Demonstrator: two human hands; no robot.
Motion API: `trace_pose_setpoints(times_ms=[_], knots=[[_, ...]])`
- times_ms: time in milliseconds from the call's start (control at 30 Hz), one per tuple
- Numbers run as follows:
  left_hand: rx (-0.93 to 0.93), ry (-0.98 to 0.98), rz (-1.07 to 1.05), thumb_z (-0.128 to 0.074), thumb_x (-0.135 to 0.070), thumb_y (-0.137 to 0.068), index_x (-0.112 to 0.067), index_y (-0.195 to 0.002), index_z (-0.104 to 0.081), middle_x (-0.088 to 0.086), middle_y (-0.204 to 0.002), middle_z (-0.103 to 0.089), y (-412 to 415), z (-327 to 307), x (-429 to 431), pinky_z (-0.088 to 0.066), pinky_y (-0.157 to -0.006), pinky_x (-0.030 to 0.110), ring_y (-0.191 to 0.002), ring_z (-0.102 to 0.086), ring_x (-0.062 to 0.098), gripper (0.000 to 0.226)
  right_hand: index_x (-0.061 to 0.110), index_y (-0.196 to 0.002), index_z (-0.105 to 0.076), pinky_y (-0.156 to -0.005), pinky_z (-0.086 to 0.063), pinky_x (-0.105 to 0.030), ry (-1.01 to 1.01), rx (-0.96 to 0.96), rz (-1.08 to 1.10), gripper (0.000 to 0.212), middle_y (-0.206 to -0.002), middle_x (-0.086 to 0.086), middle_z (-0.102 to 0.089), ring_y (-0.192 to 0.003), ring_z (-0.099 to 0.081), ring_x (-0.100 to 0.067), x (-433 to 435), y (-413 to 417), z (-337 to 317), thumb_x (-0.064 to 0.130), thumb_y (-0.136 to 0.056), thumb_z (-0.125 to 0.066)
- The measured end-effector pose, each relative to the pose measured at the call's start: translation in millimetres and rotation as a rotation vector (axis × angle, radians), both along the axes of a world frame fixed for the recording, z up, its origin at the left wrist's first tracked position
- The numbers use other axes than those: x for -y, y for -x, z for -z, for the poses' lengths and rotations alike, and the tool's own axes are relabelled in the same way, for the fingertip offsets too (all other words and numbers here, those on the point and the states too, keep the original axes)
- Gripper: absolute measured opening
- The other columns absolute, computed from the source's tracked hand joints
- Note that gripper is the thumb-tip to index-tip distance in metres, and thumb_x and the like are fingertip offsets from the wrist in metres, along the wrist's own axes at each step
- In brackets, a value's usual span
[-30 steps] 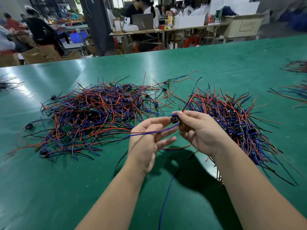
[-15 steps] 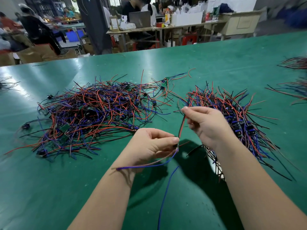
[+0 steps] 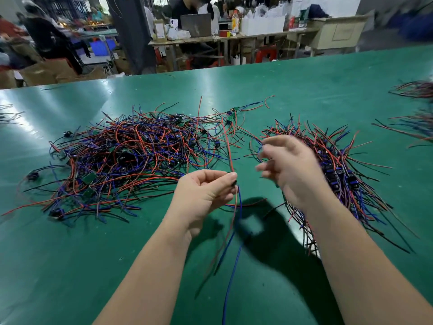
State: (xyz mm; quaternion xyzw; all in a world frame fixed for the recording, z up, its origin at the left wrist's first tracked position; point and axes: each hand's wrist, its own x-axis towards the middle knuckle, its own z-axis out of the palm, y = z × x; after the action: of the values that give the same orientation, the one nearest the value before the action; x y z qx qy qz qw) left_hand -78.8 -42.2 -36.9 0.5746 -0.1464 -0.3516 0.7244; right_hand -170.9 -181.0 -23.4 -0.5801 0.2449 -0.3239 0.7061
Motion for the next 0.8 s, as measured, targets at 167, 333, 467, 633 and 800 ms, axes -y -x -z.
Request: trace_pose_setpoints(times_ms=[167, 333, 467, 633, 800], knots=[[-0.034, -0.009, -0.066, -0.076, -0.013, -0.07, -0.005, -0.073, -0.061, 0.003, -0.056, -0.064, -4.6, 10.3, 2.9, -0.051, -0.048, 0.017, -0.049, -0.062, 0.009, 0.018, 0.015, -0.089, -0.073, -0.058, -0.058, -0.034, 0.573, -0.334, -0.291, 0.018, -0.077, -0.002, -0.073, -0.066, -0.069, -0.015, -20.1, -1.2, 11.3, 0.015, -0.073, -0.081], [0.018, -0.038, -0.048, -0.078, -0.024, -0.065, -0.007, -0.076, -0.06, 0.0, -0.057, -0.066, -5.1, 12.7, 3.5, -0.052, -0.049, 0.02, -0.051, -0.064, 0.009, 0.028, 0.015, -0.078, -0.072, -0.066, -0.058, -0.044, 0.688, -0.347, -0.168, 0.013, -0.069, 0.0, -0.071, -0.063, -0.068, -0.017, -26.7, -4.4, 16.5, 0.015, -0.07, -0.082], [0.187, -0.157, -0.04, -0.073, -0.028, -0.081, -0.011, -0.077, -0.061, 0.003, -0.069, -0.071, -6.5, 15.9, 3.0, -0.054, -0.05, 0.024, -0.059, -0.069, 0.015, 0.021, 0.014, -0.081, -0.068, -0.061, -0.058, -0.043, 0.598, -0.349, -0.069, 0.017, -0.065, -0.006, -0.068, -0.056, -0.068, -0.026, -21.3, -0.2, 9.7, 0.002, -0.073, -0.077], [0.924, -0.569, -0.22, -0.062, -0.022, -0.083, -0.025, -0.073, -0.062, -0.013, -0.067, -0.062, -22.2, 20.0, -8.9, -0.037, -0.058, 0.006, -0.06, -0.054, -0.006, 0.01, 0.021, -0.084, -0.066, -0.044, -0.05, -0.019, 0.708, -0.473, 0.202, 0.019, -0.057, 0.001, -0.069, -0.047, -0.066, -0.014, 28.8, 44.8, -16.2, 0.008, -0.076, -0.077], [0.994, -0.819, -0.07, -0.052, -0.012, -0.083, -0.025, -0.102, -0.065, 0.0, -0.107, -0.06, -30.6, 20.8, -12.6, -0.043, -0.091, 0.032, -0.1, -0.053, 0.022, 0.027, 0.022, -0.075, -0.067, -0.045, -0.046, -0.023, 0.862, -0.833, 0.127, 0.015, -0.049, 0.003, -0.065, -0.041, -0.061, -0.009, 52.7, 77.2, -8.8, 0.011, -0.076, -0.077]])
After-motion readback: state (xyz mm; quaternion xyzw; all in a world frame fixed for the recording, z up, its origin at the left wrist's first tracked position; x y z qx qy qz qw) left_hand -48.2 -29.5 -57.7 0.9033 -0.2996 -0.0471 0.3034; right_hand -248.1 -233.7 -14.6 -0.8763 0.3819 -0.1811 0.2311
